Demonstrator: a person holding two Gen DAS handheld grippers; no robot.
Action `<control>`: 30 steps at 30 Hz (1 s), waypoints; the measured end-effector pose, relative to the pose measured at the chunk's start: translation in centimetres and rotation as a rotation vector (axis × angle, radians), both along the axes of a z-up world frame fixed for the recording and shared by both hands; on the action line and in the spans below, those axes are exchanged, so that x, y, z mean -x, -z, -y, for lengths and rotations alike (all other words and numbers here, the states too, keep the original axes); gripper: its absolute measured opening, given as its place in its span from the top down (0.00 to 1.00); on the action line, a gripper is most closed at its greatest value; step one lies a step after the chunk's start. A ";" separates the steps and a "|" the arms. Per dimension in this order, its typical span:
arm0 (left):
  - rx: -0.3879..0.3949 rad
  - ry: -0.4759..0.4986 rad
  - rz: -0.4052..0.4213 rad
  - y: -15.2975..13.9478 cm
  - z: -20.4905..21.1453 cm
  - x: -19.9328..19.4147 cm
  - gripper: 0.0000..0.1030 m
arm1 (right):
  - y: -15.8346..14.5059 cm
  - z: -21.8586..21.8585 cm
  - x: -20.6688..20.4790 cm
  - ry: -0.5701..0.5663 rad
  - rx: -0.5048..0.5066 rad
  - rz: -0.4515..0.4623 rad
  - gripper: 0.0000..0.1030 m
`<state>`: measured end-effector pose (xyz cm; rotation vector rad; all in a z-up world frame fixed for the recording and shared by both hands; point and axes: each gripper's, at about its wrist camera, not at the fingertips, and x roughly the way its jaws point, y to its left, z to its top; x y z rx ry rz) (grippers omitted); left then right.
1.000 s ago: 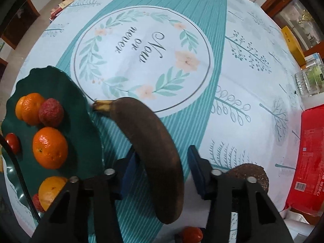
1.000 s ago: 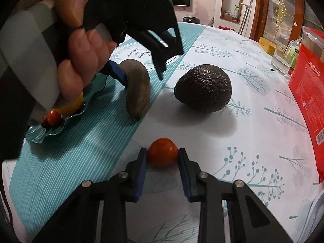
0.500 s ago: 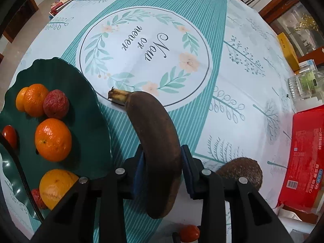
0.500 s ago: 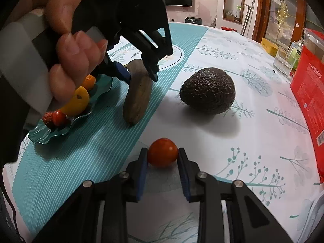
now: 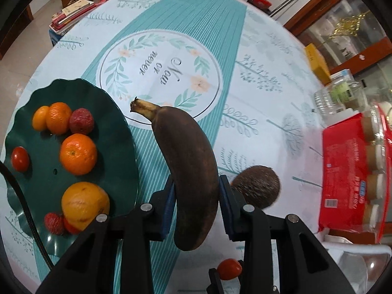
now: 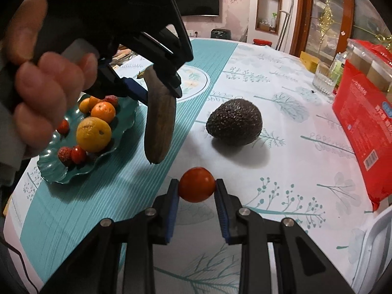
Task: Organize fruits
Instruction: 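Carry the banana and tomato over the green plate with both grippers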
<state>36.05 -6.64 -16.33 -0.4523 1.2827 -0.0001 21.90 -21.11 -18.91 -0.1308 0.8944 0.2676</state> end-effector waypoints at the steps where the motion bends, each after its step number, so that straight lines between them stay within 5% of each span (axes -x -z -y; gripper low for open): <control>1: 0.007 0.003 0.012 -0.6 -0.2 0.4 0.69 | -0.3 -0.2 0.3 0.001 0.002 0.009 0.72; 16: 0.008 0.050 0.139 -7.7 -5.8 6.2 0.69 | -3.8 -5.2 3.4 0.011 -0.014 0.086 0.72; 30: -0.104 0.172 0.117 -8.2 -14.7 8.9 0.69 | -5.5 -14.7 5.2 0.054 -0.091 0.132 0.72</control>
